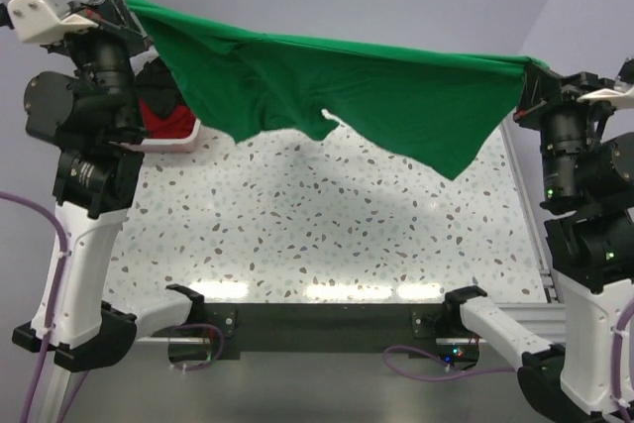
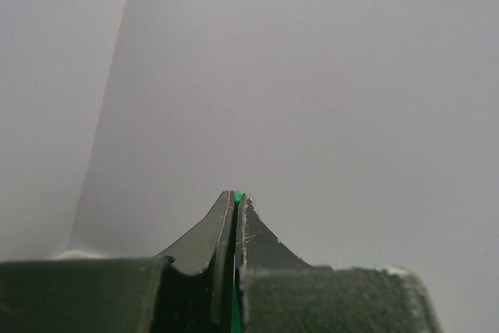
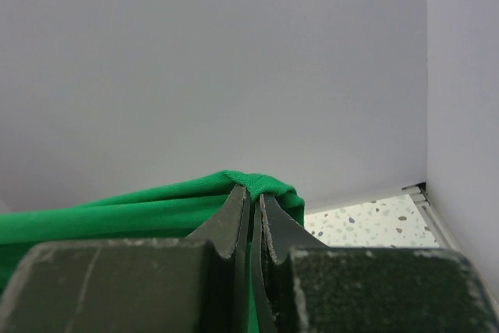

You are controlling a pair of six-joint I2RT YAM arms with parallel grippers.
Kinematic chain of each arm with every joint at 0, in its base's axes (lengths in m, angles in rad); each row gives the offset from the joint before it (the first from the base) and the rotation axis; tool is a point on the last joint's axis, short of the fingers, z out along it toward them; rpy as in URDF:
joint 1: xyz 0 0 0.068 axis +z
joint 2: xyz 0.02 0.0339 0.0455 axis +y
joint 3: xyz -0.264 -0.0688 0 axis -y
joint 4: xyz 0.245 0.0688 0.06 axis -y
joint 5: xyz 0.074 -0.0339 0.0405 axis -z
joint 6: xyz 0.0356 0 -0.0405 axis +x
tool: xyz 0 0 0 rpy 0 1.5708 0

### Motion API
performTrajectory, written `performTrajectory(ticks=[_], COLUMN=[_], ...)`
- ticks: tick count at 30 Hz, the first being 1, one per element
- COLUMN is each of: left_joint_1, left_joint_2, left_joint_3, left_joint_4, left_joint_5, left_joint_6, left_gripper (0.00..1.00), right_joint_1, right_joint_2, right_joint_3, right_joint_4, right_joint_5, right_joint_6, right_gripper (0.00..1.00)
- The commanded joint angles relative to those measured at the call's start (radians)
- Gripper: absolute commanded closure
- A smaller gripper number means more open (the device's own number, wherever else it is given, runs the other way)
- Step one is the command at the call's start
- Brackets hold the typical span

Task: Fold and stack the t-shirts
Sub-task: Flatten the tshirt out

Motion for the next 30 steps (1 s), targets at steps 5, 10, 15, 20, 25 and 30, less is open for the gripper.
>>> performTrajectory(ticks=[5,10,15,20,25,30], left_joint_1=[0.008,0.006,0.011,0.069,0.127,0.146], left_joint_2=[-0.011,0.082,0.225,0.424,0.695,0.941], left_joint_3=[0.040,0.061,0.055,0.110,0.443,0.747], left_joint_4=[0.037,0.085,0.124,0.129,0.029,0.017], left_joint_5=[-0.001,-0.018,-0.052,-0.004,0.043,0.093], left_joint_6=[0.028,0.048,0.062,0.002,-0.038,-0.017], left_gripper=[1.00,1.00,1.00,1.00,1.00,1.00], right_joint_1=[-0.003,-0.003,-0.002,-0.032,-0.133,-0.190], right_joint_2=[0.031,0.114,0.215,0.372,0.519,0.668], right_joint_3=[0.059,0.031,-0.022,-0.016,0.077,0.191], right_joint_4=[0.008,0.068,0.157,0.238,0.295,0.327], right_joint_5=[0.005,0.012,0.026,0.008,-0.104,-0.187], right_joint_6=[-0.018,-0.018,-0.019,-0.024,0.027,0.047], right_gripper=[1.00,1.00,1.00,1.00,1.00,1.00])
